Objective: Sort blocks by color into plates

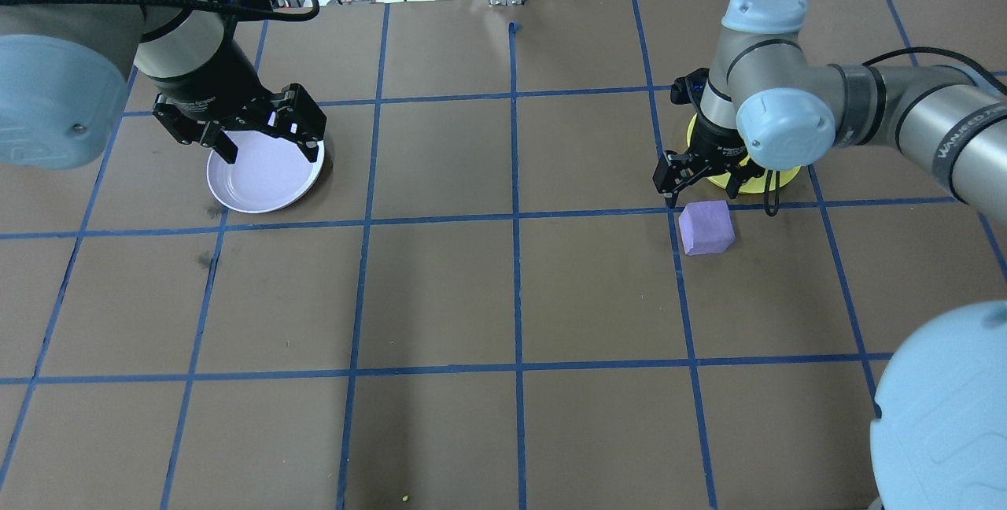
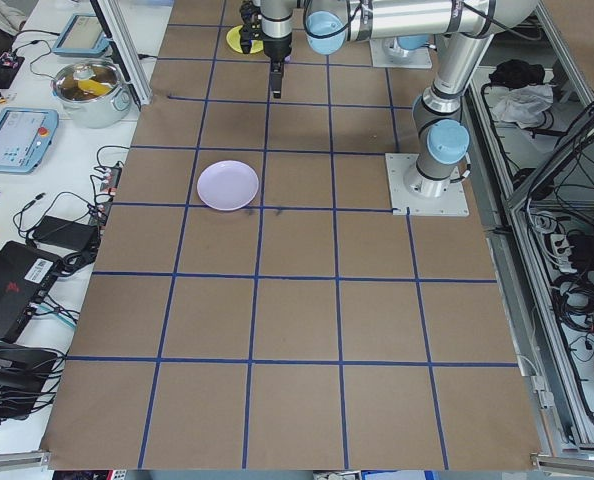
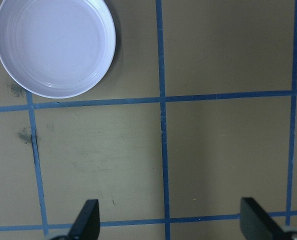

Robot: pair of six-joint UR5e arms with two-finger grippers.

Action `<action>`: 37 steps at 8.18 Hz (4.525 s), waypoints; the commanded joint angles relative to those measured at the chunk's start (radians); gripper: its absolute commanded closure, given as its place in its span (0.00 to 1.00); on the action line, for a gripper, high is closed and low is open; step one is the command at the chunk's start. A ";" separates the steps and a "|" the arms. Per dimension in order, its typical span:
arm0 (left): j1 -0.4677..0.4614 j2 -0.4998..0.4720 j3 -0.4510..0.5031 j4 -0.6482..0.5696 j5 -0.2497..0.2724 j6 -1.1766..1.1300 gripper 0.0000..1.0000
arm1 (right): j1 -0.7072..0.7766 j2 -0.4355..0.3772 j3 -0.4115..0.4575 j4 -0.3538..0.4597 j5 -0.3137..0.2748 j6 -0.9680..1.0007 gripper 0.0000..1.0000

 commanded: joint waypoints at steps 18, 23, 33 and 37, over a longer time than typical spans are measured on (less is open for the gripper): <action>0.000 -0.009 0.000 0.000 0.001 0.002 0.00 | 0.562 0.140 -0.200 -0.189 0.192 0.602 0.68; 0.000 -0.009 0.000 0.000 -0.001 0.000 0.00 | 0.607 0.192 -0.210 -0.183 0.143 0.602 0.02; -0.102 -0.030 0.002 0.000 -0.003 -0.329 0.00 | 0.086 -0.226 -0.208 0.333 -0.003 0.365 0.00; -0.206 -0.102 -0.013 -0.005 -0.006 -0.525 0.00 | 0.097 -0.377 -0.214 0.390 0.012 0.369 0.00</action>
